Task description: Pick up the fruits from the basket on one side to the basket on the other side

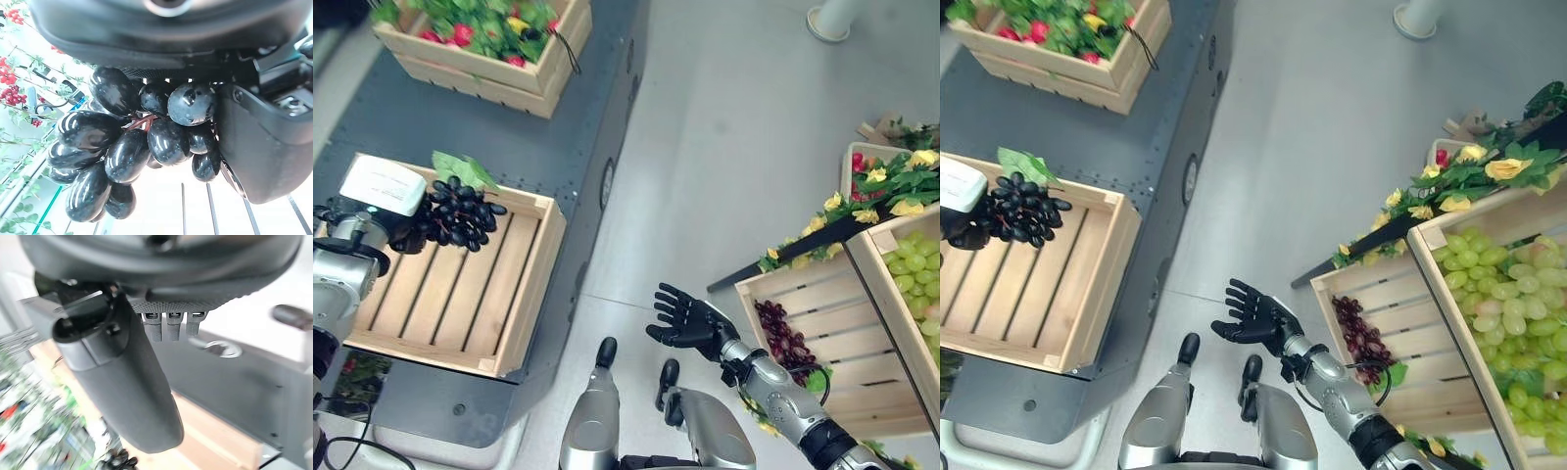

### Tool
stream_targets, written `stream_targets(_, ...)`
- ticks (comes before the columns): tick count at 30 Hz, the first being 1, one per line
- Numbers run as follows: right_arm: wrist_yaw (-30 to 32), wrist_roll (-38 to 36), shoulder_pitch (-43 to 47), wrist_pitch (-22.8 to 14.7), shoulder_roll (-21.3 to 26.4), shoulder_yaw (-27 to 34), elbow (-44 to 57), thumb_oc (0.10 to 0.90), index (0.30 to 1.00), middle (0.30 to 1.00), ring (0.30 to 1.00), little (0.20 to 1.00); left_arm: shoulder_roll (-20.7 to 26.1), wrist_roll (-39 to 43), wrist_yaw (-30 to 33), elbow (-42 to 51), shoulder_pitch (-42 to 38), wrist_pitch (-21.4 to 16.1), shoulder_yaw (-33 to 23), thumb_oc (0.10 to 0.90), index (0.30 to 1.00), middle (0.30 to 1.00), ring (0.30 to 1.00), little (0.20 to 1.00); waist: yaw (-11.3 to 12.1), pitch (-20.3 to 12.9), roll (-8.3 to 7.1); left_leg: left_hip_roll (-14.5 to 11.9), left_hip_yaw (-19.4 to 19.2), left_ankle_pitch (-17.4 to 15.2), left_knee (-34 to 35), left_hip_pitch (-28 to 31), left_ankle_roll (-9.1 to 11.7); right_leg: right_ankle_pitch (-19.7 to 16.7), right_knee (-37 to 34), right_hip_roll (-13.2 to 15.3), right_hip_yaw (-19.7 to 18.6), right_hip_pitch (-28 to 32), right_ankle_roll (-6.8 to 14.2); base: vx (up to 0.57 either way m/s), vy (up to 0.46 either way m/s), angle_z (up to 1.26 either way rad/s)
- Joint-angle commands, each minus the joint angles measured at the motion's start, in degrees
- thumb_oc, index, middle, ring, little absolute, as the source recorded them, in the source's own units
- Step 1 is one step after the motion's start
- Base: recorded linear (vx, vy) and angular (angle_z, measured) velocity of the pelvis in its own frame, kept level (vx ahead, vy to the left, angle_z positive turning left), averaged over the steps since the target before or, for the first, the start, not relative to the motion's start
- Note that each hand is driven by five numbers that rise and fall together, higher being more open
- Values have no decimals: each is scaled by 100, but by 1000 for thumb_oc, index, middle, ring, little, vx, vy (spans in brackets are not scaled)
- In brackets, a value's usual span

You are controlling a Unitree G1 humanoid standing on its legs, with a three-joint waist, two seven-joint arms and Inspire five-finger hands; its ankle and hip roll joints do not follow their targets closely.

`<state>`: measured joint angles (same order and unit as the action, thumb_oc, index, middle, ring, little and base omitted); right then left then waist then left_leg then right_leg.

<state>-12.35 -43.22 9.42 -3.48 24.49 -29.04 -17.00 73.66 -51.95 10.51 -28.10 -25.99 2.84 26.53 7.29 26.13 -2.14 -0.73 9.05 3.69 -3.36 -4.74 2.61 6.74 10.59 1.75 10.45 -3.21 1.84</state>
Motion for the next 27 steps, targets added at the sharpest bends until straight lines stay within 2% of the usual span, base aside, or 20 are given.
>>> stream_targets(1,-59,128,-182,-687,285,98,779,800,900,900,900,900,468,-208,132,86,149,15,-511,400,300,300,300,300,-34,-1141,235,634,12,-82,234,-49,-281,-330,-704,-217,25,412,-8,20,-28,19)
stream_targets(8,24,165,383,-873,474,43,1515,800,900,900,900,900,794,-446,-165,1187,-394,-219,-181,400,300,300,300,300,84,-1504,315,613,182,218,704,57,-198,-541,-1083,-124,93,576,63,9,-24,13)
stream_targets(11,77,190,743,-841,444,-46,1706,800,900,900,900,900,798,-666,-334,1482,-716,-432,29,400,300,300,300,300,140,-1648,348,619,241,231,762,107,-203,-603,-1187,-65,122,613,88,24,-7,10)
stream_targets(19,197,19,1201,-636,373,-214,1852,800,900,900,900,900,745,-658,-553,2193,-1444,-642,498,400,300,300,300,300,195,-1951,374,616,212,151,802,223,-239,-723,-1372,59,166,628,169,34,6,9)
stream_targets(23,298,-331,1133,-592,278,-152,1860,800,900,900,900,900,696,-363,-668,2712,-1495,-736,416,400,300,300,300,300,204,-2070,384,595,147,80,816,304,-272,-737,-1393,121,170,644,212,56,8,1)
stream_targets(27,598,-501,1023,-490,140,-105,1840,800,900,900,900,900,630,100,-593,2988,-1362,-639,181,400,300,300,300,300,207,-2119,385,575,95,46,826,343,-293,-757,-1420,153,174,658,239,41,-1,0)
